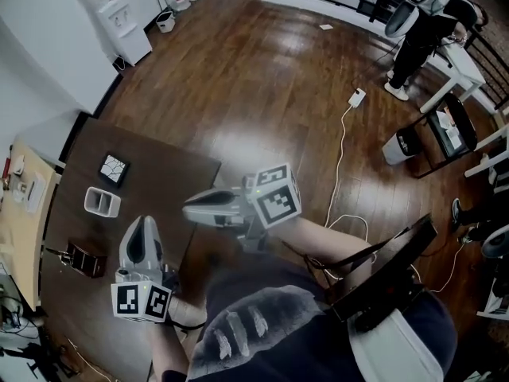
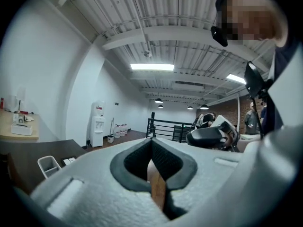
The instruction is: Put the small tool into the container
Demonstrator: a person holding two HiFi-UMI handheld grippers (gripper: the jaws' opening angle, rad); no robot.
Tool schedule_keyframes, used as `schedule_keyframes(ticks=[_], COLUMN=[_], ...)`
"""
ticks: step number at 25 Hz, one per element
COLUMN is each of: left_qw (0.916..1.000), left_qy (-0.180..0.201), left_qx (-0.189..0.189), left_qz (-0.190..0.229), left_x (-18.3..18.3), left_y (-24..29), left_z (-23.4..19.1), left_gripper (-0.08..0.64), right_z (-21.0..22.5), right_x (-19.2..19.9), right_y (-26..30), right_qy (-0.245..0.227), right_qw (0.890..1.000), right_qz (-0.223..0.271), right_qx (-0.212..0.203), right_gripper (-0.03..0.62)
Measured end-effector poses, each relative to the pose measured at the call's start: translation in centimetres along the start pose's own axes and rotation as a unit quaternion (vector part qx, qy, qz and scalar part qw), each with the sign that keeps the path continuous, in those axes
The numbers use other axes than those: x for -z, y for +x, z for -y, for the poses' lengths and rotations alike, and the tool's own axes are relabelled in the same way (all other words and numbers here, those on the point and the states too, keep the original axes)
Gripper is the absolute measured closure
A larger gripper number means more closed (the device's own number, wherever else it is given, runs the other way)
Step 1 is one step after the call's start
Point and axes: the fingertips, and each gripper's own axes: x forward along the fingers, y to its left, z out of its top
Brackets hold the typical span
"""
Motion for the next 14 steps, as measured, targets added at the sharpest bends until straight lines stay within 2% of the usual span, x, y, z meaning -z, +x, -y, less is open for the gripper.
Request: schedule_keyframes(ticks=[5, 14], left_qw=[0.9991, 0.9912], left_qy=[0.004, 0.012], left_qx=[0.033, 0.125], left_qz=[-0.026, -0.040], left_x=[0.3, 1.3], left_y=[2.8, 10.2], left_z=[2.0, 8.1], left_gripper=[0.560, 0.558], right_z=[0.8, 1.6], right_x=[-2.2, -6.5], right_y=[-3.0, -11.1], right_qy=[0.022, 0.002], right_qw=[0.998, 0.991], right_qz=[0.056, 0.130], right_qx=[0.001, 0.044], right_gripper=[0.592, 0.592])
